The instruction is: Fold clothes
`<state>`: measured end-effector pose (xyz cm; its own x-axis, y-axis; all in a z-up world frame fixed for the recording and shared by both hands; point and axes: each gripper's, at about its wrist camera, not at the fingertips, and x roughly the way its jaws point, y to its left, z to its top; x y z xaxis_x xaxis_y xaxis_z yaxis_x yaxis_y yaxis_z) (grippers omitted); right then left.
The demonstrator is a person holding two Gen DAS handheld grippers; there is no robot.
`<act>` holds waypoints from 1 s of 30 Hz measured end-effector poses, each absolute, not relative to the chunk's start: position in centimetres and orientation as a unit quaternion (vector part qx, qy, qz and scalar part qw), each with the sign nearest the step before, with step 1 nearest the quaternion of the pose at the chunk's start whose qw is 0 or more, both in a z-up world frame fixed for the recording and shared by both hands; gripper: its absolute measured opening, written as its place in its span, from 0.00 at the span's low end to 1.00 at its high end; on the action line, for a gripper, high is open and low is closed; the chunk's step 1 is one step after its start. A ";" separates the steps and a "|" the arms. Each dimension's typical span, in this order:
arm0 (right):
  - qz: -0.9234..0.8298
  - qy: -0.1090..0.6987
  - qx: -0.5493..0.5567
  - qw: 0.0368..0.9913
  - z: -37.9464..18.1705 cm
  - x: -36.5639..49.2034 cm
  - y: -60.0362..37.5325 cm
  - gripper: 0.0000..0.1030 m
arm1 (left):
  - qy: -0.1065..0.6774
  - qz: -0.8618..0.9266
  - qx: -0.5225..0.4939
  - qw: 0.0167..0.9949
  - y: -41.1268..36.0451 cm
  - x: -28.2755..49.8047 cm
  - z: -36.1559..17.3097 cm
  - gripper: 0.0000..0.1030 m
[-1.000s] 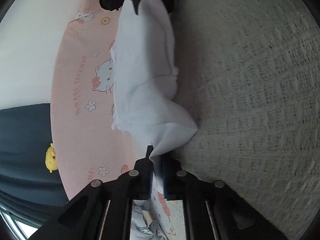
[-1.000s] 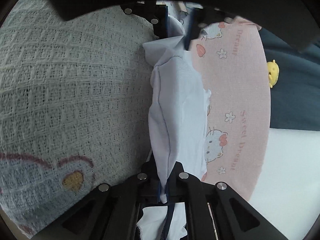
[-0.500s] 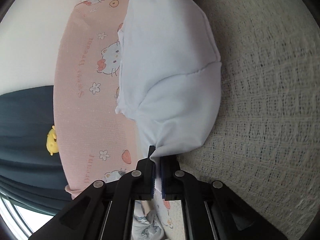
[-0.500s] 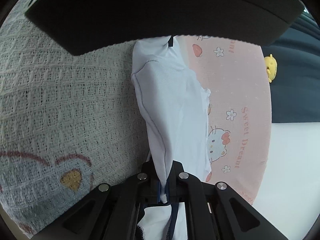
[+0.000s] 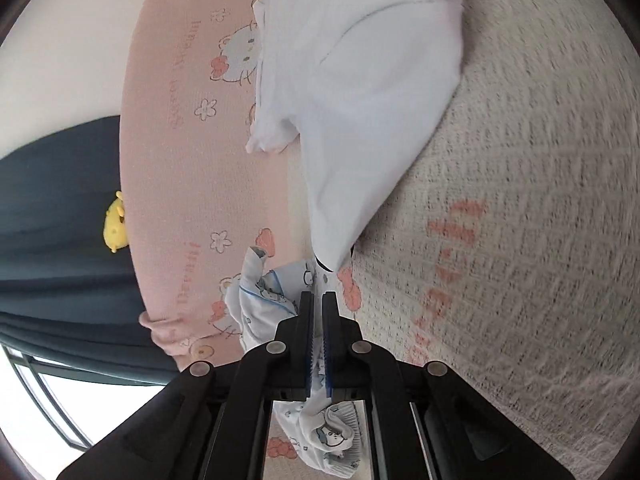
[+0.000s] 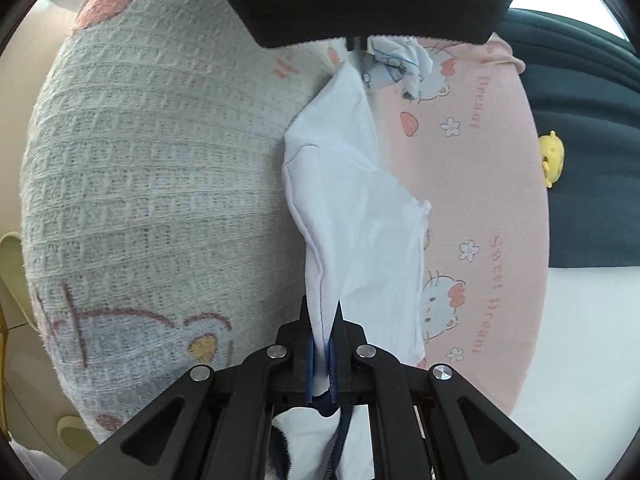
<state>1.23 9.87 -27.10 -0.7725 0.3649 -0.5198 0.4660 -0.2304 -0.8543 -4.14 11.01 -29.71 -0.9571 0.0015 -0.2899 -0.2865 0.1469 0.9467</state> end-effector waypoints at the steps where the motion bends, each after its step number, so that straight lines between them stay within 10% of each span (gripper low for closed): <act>1: -0.704 0.622 0.341 0.040 -27.5 1.4 9.8 0.05 | 0.752 0.644 -0.091 0.110 11.0 -4.1 -30.0 0.02; 14: -0.691 0.643 0.331 0.018 -28.7 2.4 9.8 0.09 | 0.813 0.564 -0.033 0.139 11.5 -2.3 -32.1 0.03; 20: -0.702 0.641 0.310 0.000 -26.6 2.9 10.8 0.62 | 0.821 0.551 -0.066 0.132 11.7 -2.5 -32.3 0.03; 30: -0.692 0.635 0.342 -0.029 -25.5 4.4 14.2 0.65 | 0.750 0.614 -0.209 0.128 12.8 -4.1 -30.1 0.03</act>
<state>4.39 14.18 -25.45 -0.7644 0.4743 -0.4366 0.3946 -0.1913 -0.8987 -4.09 12.75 -30.12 -0.8798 -0.1563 -0.4489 -0.4709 0.1578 0.8679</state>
